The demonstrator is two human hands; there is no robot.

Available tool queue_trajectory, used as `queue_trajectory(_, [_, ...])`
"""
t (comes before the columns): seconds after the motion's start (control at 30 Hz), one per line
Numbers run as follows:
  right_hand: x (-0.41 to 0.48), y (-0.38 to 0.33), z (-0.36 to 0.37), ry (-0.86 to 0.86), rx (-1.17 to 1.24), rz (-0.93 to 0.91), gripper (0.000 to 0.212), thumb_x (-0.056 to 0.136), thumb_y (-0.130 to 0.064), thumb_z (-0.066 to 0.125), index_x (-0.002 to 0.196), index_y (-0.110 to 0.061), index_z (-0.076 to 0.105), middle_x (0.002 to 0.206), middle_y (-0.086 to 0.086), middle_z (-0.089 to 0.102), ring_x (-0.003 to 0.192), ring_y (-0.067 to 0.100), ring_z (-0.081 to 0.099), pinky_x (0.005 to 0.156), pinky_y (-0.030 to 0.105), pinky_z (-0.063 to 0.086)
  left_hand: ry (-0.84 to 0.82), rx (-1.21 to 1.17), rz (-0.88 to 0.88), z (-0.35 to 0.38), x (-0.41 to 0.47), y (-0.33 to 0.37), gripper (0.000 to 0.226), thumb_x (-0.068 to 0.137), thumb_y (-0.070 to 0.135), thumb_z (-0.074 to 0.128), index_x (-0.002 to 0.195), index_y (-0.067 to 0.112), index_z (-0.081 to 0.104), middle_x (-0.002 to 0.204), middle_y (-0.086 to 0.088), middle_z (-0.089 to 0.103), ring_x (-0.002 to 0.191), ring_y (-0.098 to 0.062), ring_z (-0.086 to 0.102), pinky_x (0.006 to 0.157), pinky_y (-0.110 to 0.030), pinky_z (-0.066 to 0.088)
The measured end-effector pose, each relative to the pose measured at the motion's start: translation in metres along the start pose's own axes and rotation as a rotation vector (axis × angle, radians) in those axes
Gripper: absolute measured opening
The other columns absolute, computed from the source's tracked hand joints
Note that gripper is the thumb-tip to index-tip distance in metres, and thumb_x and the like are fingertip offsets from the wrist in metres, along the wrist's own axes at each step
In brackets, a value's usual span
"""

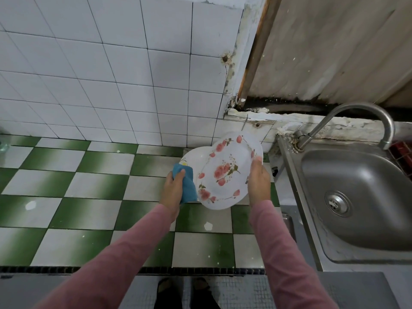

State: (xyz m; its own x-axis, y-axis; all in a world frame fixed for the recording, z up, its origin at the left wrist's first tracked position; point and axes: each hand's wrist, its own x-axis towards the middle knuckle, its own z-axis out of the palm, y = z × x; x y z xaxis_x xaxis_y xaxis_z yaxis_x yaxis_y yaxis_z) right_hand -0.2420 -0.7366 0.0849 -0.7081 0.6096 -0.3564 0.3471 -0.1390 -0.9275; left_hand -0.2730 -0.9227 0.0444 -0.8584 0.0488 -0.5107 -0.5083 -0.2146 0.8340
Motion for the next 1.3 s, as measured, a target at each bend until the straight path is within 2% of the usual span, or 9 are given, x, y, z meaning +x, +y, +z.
queue_trajectory(0.13, [-0.019, -0.009, 0.005, -0.148, 0.334, -0.001, 0.038, 0.103, -0.052, 0.039, 0.112, -0.026, 0.065, 0.107, 0.005, 0.075, 0.098, 0.022, 0.072, 0.079, 0.038, 0.061, -0.068, 0.134, 0.077, 0.019, -0.01, -0.004, 0.047, 0.1, 0.046, 0.046, 0.144, 0.029, 0.037, 0.132, -0.003, 0.053, 0.118, -0.025, 0.055, 0.102, -0.05, 0.048])
queue_trajectory(0.27, [-0.033, -0.015, 0.018, -0.307, 0.601, 0.071, 0.054, 0.092, -0.056, 0.046, 0.125, -0.017, 0.062, 0.121, 0.014, 0.07, 0.109, 0.033, 0.069, 0.088, 0.047, 0.058, -0.3, 0.379, 0.134, 0.045, -0.031, -0.013, 0.059, 0.101, 0.049, 0.039, 0.154, 0.033, 0.019, 0.157, -0.001, 0.027, 0.141, -0.026, 0.031, 0.117, -0.043, 0.031])
queue_trajectory(0.4, [-0.038, -0.012, 0.026, -0.353, 0.656, 0.129, 0.071, 0.09, -0.064, 0.045, 0.136, -0.011, 0.057, 0.132, 0.018, 0.064, 0.115, 0.032, 0.066, 0.096, 0.046, 0.055, -0.455, 0.646, 0.515, 0.067, -0.04, -0.003, 0.05, 0.104, 0.048, 0.028, 0.147, 0.046, 0.004, 0.162, 0.011, -0.013, 0.15, -0.011, -0.014, 0.123, -0.039, -0.004])
queue_trajectory(0.47, [-0.039, -0.011, 0.026, -0.434, 0.725, 0.13, 0.078, 0.088, -0.067, 0.043, 0.143, -0.013, 0.051, 0.139, 0.017, 0.059, 0.126, 0.034, 0.059, 0.106, 0.051, 0.046, -0.405, 0.832, 0.665, 0.066, -0.019, 0.006, 0.061, 0.098, 0.057, 0.018, 0.15, 0.036, -0.004, 0.16, 0.011, -0.02, 0.147, -0.008, -0.022, 0.121, -0.036, -0.013])
queue_trajectory(0.63, [-0.044, -0.015, 0.02, -0.585, 0.8, 0.121, 0.075, 0.096, -0.064, 0.03, 0.149, -0.013, 0.043, 0.146, 0.018, 0.052, 0.134, 0.036, 0.051, 0.112, 0.053, 0.04, -0.205, 0.966, 0.568, 0.057, 0.025, 0.039, 0.062, 0.104, 0.044, 0.02, 0.156, 0.018, -0.004, 0.163, 0.002, -0.015, 0.15, -0.017, -0.017, 0.123, -0.045, -0.006])
queue_trajectory(0.83, [-0.032, -0.029, 0.024, -0.457, 0.798, 0.106, 0.069, 0.087, -0.068, 0.04, 0.13, -0.018, 0.06, 0.133, 0.013, 0.064, 0.129, 0.033, 0.055, 0.118, 0.054, 0.031, -0.459, 1.061, 0.777, 0.067, -0.015, 0.008, 0.064, 0.097, 0.054, 0.006, 0.153, 0.028, -0.012, 0.162, 0.007, -0.022, 0.147, -0.013, -0.026, 0.121, -0.044, -0.012])
queue_trajectory(1.03, [-0.04, -0.021, 0.028, -0.581, 0.748, 0.08, 0.075, 0.093, -0.067, 0.035, 0.148, -0.016, 0.045, 0.142, 0.018, 0.056, 0.132, 0.037, 0.053, 0.112, 0.057, 0.038, -0.251, 0.996, 0.645, 0.069, 0.019, 0.053, 0.07, 0.095, 0.051, 0.011, 0.155, 0.02, -0.007, 0.163, 0.0, -0.017, 0.149, -0.018, -0.018, 0.123, -0.046, -0.005])
queue_trajectory(1.17, [-0.03, -0.026, 0.032, -0.441, 0.648, 0.06, 0.08, 0.081, -0.073, 0.049, 0.143, -0.021, 0.052, 0.136, 0.006, 0.063, 0.125, 0.025, 0.06, 0.113, 0.05, 0.04, -0.383, 1.049, 0.782, 0.082, -0.016, 0.033, 0.059, 0.103, 0.042, 0.007, 0.155, 0.017, -0.008, 0.161, 0.0, -0.02, 0.147, -0.019, -0.025, 0.121, -0.036, -0.014])
queue_trajectory(1.3, [-0.024, -0.02, 0.031, -0.39, 0.6, 0.051, 0.078, 0.078, -0.073, 0.055, 0.137, -0.022, 0.057, 0.128, 0.001, 0.069, 0.118, 0.018, 0.065, 0.11, 0.043, 0.044, -0.429, 0.92, 0.655, 0.089, -0.023, 0.044, 0.053, 0.108, 0.031, 0.018, 0.152, 0.022, -0.011, 0.159, 0.008, -0.021, 0.144, -0.009, -0.025, 0.12, -0.034, -0.015])
